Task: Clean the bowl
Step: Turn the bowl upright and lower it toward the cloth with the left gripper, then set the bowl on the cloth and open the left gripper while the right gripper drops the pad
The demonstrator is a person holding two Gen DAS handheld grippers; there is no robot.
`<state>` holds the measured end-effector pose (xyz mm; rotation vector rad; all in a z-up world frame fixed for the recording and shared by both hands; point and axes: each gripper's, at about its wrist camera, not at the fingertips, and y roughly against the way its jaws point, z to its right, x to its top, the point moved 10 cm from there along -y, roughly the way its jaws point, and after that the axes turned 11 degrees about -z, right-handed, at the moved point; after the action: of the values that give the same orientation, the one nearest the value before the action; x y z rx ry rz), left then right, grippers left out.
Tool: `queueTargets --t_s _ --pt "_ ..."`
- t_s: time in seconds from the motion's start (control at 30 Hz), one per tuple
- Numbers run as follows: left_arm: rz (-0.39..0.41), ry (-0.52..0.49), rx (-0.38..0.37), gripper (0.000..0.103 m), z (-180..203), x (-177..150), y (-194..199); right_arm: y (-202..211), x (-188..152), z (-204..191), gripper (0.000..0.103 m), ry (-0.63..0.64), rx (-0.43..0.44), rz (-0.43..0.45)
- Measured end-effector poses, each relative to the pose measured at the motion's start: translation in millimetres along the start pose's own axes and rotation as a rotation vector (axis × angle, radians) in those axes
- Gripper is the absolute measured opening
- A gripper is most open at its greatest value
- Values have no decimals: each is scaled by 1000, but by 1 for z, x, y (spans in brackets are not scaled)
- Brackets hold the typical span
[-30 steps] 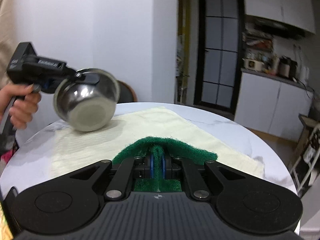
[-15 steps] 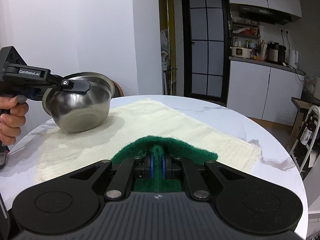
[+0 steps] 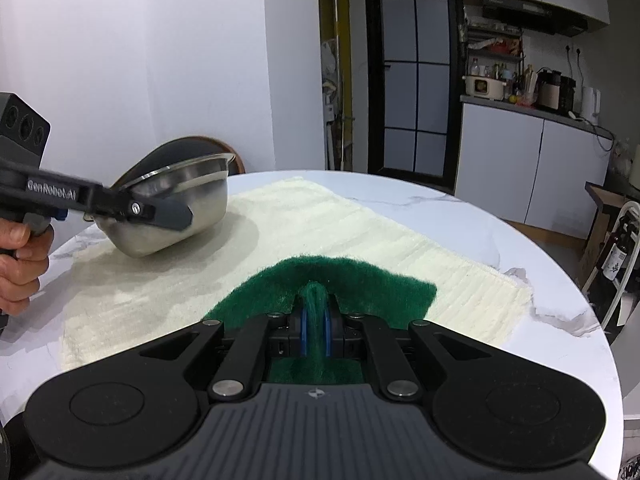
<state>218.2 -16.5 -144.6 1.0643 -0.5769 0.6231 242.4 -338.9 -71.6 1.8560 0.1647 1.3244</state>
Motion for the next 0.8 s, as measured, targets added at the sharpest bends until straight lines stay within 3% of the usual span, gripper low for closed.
queueTargets --t_s 0.2,0.27,0.37,0.5,0.53,0.57,0.63,0.8 --pt "-26 -47 62 27 5 -6 -4 -9 -3 -3 10 6 -7 -50" --pt "-28 -57 80 33 6 -4 -3 -10 -4 -3 10 -1 -2 -59" --pt "-21 -74 102 49 7 -4 1 -11 -4 -3 11 -8 2 -59" --pt "-16 -91 111 55 9 -1 3 -13 -3 -6 13 -2 -11 -56" --pt "-14 -91 112 57 10 -1 3 -13 -2 -7 17 1 -14 -53" --pt "-13 -92 113 65 11 0 4 -13 -1 -9 20 3 -12 -46" --pt "-2 -96 119 74 13 1 6 -13 1 -9 38 1 -3 -38" --pt "12 -103 122 83 20 2 14 -6 4 -9 46 -4 -16 8"
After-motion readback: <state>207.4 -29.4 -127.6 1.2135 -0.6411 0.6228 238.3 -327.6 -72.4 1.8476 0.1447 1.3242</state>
